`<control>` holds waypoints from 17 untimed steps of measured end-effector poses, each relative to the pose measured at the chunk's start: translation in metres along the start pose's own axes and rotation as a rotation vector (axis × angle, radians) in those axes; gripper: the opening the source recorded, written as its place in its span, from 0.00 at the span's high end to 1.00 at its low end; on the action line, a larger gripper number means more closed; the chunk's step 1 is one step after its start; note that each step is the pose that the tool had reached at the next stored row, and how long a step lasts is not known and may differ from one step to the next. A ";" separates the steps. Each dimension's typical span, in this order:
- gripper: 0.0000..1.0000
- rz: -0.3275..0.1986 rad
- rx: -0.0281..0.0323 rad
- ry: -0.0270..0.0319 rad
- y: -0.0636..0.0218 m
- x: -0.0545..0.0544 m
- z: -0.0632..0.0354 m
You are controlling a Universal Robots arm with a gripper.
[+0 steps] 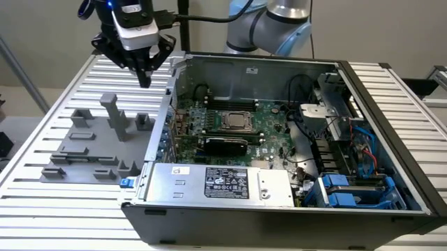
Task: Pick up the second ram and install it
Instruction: 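Reach for the second ram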
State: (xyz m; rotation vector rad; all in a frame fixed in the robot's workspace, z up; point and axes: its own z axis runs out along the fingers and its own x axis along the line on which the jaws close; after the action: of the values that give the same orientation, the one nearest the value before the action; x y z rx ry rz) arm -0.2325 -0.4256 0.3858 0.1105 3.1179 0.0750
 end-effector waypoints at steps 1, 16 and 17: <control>1.00 0.000 0.0000 0.0000 -0.0011 0.005 0.0008; 1.00 0.000 0.0000 0.0000 -0.0152 0.073 0.0169; 1.00 0.000 0.0000 0.0000 -0.0160 0.077 0.0181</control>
State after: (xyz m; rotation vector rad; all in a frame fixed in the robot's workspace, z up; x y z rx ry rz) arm -0.3099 -0.4352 0.3655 0.1105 3.1180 0.0750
